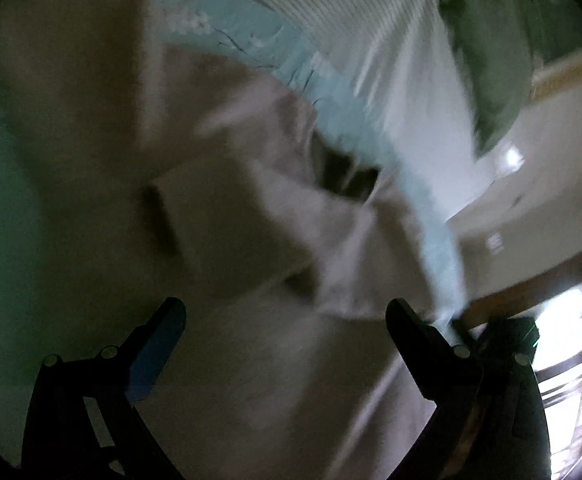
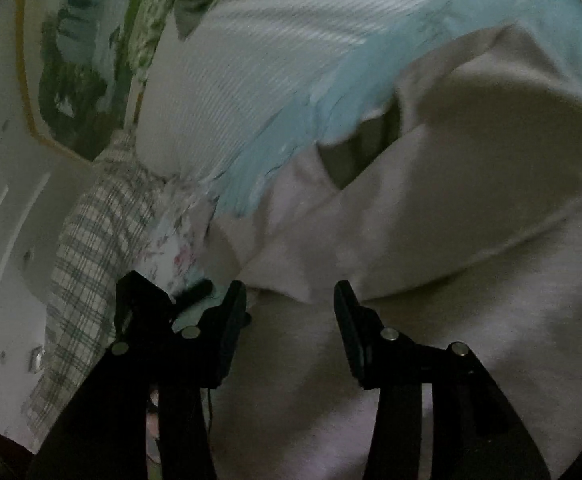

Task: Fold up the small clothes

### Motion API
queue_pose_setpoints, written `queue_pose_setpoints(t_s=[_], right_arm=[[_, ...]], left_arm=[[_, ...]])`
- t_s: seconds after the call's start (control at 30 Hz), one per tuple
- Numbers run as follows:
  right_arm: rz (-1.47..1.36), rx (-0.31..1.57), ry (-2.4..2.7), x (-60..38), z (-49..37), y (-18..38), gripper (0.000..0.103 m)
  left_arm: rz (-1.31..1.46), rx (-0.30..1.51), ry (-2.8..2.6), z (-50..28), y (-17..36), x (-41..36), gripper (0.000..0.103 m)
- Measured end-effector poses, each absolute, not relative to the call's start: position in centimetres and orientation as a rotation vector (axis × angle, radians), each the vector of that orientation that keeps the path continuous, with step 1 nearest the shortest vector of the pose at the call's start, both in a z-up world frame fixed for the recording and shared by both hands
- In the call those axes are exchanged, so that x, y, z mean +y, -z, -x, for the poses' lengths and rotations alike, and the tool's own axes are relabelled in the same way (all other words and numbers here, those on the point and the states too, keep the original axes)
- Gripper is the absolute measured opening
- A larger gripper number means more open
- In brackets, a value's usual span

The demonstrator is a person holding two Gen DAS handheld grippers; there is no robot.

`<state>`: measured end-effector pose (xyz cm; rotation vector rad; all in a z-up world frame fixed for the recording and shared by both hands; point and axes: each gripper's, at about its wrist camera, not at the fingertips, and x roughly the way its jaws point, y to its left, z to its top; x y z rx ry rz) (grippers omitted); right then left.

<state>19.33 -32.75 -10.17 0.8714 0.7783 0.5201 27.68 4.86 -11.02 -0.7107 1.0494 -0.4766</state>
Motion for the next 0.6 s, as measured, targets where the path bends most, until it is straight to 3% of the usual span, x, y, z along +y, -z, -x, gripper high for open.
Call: queue_pose_setpoints(t_s=[0.2, 0.27, 0.33, 0.6], right_arm=[[-0.879, 0.771, -0.438, -35.2, -18.4, 10.6, 0.048], [-0.869, 0.769, -0.425, -35.7, -18.3, 10.4, 0.048], [-0.858, 0.757, -0.404, -36.4, -18.2, 10.0, 0.048], [-0.699, 0.72, -0.193, -42.2, -18.1, 7.8, 0.048]], left_arm=[[0.859, 1.043, 0.437, -30.5, 12.1, 4.9, 0.097], [0.853, 1.053, 0.393, -31.5, 12.9, 4.8, 0.069], [0.831, 1.072, 0.387, -32.6, 13.7, 4.4, 0.012], [0.439, 0.923, 0.269, -30.9, 8.9, 4.8, 0.011]])
